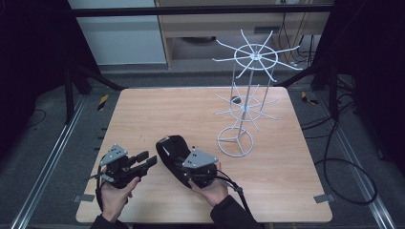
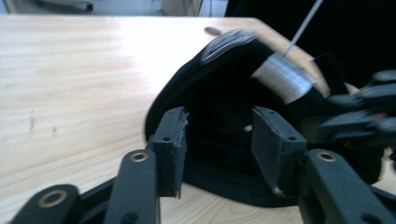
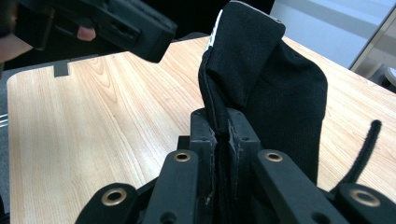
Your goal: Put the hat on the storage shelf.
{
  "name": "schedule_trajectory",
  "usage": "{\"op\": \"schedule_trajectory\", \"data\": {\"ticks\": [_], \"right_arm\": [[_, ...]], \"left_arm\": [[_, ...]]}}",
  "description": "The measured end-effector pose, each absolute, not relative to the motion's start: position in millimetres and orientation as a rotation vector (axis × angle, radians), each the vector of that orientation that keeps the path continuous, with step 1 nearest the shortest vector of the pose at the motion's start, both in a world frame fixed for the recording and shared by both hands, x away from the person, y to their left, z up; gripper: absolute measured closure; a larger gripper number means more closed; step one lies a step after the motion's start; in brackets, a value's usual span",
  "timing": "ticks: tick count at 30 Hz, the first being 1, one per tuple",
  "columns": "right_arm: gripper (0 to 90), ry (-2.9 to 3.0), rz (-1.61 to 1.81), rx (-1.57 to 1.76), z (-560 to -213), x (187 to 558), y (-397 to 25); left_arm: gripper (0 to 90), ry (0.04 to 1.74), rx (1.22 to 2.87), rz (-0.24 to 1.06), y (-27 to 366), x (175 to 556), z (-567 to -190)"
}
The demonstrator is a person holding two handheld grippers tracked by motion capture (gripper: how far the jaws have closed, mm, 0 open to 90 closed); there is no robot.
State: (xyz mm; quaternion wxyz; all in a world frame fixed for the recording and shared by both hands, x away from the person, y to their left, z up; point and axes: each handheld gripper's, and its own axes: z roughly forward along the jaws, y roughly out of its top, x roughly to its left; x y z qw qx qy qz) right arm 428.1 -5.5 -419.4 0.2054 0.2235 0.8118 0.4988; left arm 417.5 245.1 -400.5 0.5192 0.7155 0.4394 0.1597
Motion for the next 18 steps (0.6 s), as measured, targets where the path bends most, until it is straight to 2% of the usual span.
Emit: {"op": "schedule_trajectory", "data": {"ticks": [9,18], "right_arm": [[82.5,2.266,1.391,0.616,-421,427,-3],[82.1,2.272,1.4,0.605,-422,424,-2]], "left_arm": [[40.9,1.012,1.698,0.376,227,416,-388],[37.9,1.074,1.692,0.35,212,431,-390]]}}
